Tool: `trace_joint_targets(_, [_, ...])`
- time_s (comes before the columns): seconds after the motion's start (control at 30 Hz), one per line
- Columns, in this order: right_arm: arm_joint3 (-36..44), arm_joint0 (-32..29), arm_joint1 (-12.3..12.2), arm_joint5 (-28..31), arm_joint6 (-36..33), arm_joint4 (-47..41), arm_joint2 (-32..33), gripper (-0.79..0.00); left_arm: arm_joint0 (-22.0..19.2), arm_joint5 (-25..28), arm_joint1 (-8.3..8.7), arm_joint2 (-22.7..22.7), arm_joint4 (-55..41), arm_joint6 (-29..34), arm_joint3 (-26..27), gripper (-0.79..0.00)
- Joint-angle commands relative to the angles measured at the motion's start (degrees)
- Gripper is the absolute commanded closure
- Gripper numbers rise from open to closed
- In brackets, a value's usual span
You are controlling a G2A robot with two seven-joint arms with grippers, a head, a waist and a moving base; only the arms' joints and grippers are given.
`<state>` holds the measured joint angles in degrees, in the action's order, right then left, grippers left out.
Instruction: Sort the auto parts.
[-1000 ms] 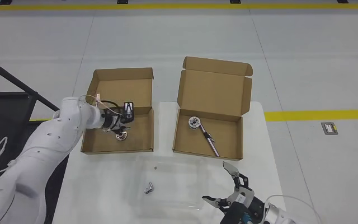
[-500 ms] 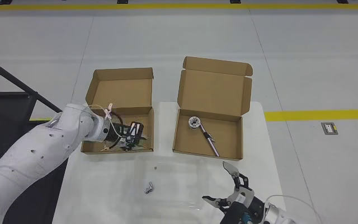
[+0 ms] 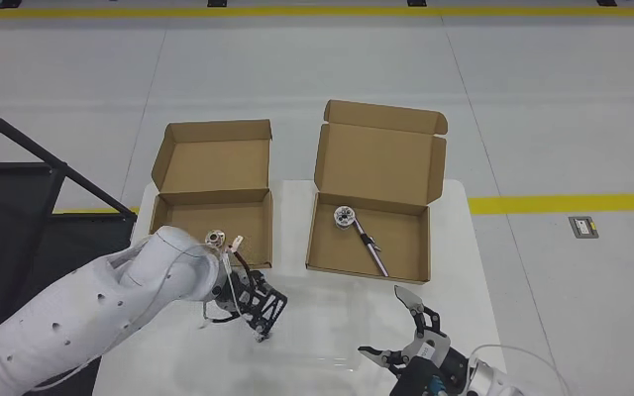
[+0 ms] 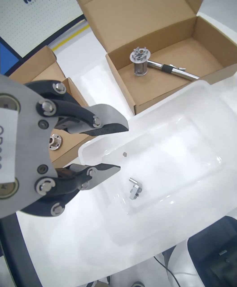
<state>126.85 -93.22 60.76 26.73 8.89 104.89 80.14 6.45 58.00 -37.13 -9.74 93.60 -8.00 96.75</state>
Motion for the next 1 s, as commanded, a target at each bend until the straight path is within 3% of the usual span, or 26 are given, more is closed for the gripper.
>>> trace_joint_targets(0.0, [0.0, 0.0, 0.0, 0.0, 0.0, 0.0, 0.0, -0.785, 0.56, 0.0, -0.22, 0.0, 0.36, 1.21, 0.75, -0.323])
trace_joint_targets(0.1, [0.0, 0.0, 0.0, 0.0, 0.0, 0.0, 0.0, -0.785, 1.83, 0.0, -1.0, 0.0, 0.59, 2.94, 0.92, -0.363])
trace_joint_targets(0.13, [0.0, 0.0, 0.0, 0.0, 0.0, 0.0, 0.0, -0.785, 1.85, 0.0, -1.32, 0.0, 0.59, 3.97, 0.47, -0.61])
trace_joint_targets(0.17, [0.0, 0.0, 0.0, 0.0, 0.0, 0.0, 0.0, -0.785, 1.64, 0.0, -1.68, 0.0, -0.06, 5.08, -0.08, -0.785])
trace_joint_targets(0.27, [0.0, 0.0, 0.0, 0.0, 0.0, 0.0, 0.0, -0.785, 1.2, 0.0, -2.46, -0.64, -7.14, 6.0, -3.77, -0.785])
trace_joint_targets(0.97, [0.0, 0.0, 0.0, 0.0, 0.0, 0.0, 0.0, -0.785, 1.31, -0.18, -2.48, -0.64, -6.99, 6.12, -3.6, -0.785])
